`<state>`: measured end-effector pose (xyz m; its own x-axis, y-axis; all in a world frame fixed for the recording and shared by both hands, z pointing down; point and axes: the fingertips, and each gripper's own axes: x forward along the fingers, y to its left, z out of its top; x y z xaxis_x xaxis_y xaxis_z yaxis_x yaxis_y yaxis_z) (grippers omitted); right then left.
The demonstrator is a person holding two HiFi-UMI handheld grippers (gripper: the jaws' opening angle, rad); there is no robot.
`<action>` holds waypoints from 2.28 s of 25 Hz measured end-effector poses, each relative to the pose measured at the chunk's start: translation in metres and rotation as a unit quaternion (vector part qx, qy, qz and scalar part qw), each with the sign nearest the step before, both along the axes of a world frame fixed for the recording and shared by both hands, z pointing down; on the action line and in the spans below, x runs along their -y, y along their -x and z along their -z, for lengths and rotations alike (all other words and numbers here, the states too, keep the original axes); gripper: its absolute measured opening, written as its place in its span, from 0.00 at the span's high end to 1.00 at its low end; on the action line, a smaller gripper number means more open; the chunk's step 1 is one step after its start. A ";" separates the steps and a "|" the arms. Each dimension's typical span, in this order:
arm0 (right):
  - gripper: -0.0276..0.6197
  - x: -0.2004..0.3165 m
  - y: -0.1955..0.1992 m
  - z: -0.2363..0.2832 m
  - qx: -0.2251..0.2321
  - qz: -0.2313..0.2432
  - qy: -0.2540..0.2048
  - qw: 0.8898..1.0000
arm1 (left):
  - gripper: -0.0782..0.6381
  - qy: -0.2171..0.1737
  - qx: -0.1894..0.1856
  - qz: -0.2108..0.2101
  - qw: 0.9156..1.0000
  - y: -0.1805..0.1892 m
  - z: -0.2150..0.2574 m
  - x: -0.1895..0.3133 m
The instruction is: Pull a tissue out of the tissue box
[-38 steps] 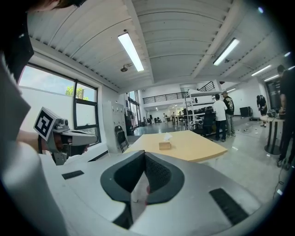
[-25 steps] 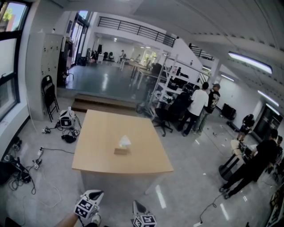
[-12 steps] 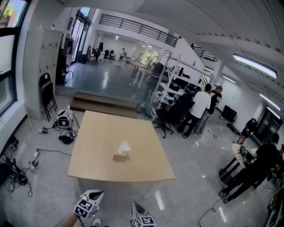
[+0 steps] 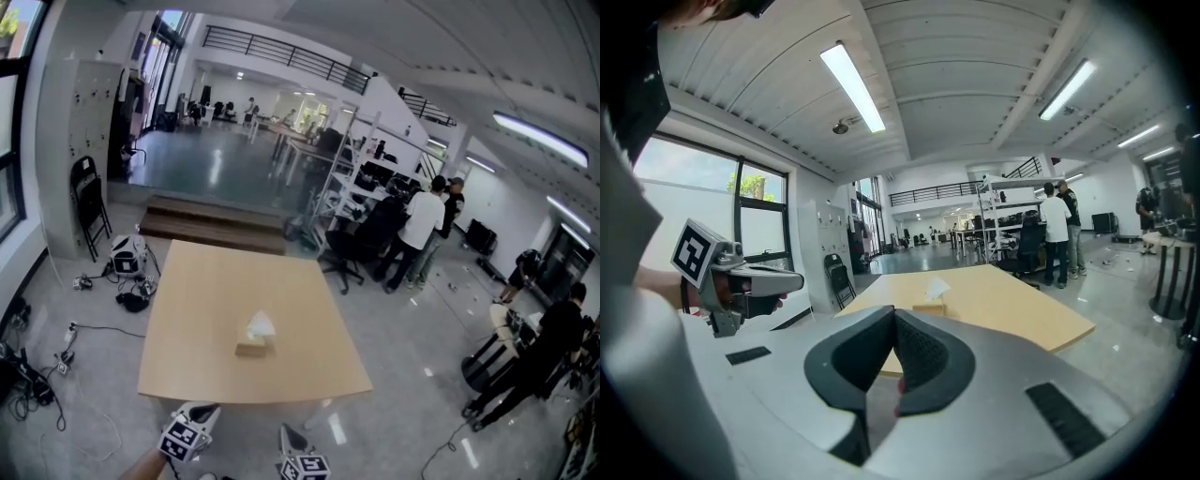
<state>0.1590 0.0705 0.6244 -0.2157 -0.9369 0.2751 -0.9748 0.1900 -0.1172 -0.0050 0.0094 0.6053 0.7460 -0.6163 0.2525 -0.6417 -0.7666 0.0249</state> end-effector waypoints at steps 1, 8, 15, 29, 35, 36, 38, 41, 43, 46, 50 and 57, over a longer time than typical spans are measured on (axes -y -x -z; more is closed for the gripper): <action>0.94 0.006 0.001 0.001 0.000 -0.001 -0.001 1.000 | 0.88 0.000 0.000 0.001 1.000 0.001 0.000 0.006; 0.94 0.049 0.011 0.004 -0.004 0.006 -0.003 1.000 | 0.88 0.002 0.000 0.004 1.000 0.008 -0.003 0.048; 0.94 0.082 0.015 0.010 -0.002 0.001 -0.009 1.000 | 0.88 -0.003 -0.002 0.004 1.000 0.012 0.002 0.083; 0.94 0.123 0.012 0.013 -0.009 0.002 -0.010 1.000 | 0.88 -0.009 -0.004 0.014 1.000 0.016 0.008 0.125; 0.94 0.157 0.004 0.010 -0.007 0.003 -0.019 1.000 | 0.88 -0.004 -0.003 0.022 1.000 0.016 0.000 0.153; 0.94 0.165 0.002 0.011 -0.008 0.003 -0.022 1.000 | 0.88 -0.005 -0.003 0.024 1.000 0.014 0.000 0.159; 0.94 0.180 -0.003 0.010 -0.010 0.001 -0.020 1.000 | 0.88 -0.005 -0.002 0.026 1.000 0.012 0.001 0.173; 0.94 0.200 -0.007 0.013 -0.007 0.003 -0.019 1.000 | 0.88 -0.007 0.001 0.031 1.000 0.009 0.002 0.191; 0.94 0.212 -0.011 0.015 -0.008 0.006 -0.020 1.000 | 0.88 -0.008 0.001 0.036 0.999 0.007 0.006 0.204; 0.94 0.230 -0.016 0.015 -0.009 0.008 -0.014 1.000 | 0.88 -0.006 0.000 0.038 0.999 0.002 0.008 0.222; 0.94 0.256 -0.020 0.014 -0.005 0.018 -0.019 1.000 | 0.88 -0.010 -0.001 0.041 0.999 -0.004 0.010 0.245; 0.94 0.289 -0.024 0.014 0.001 0.026 -0.012 1.000 | 0.88 -0.005 0.002 0.051 0.999 -0.010 0.007 0.273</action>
<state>0.1833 -0.2183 0.6102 -0.2654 -0.9305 0.2524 -0.9631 0.2439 -0.1134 0.0054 -0.2637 0.5986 0.6778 -0.6919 0.2488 -0.7170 -0.6970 0.0149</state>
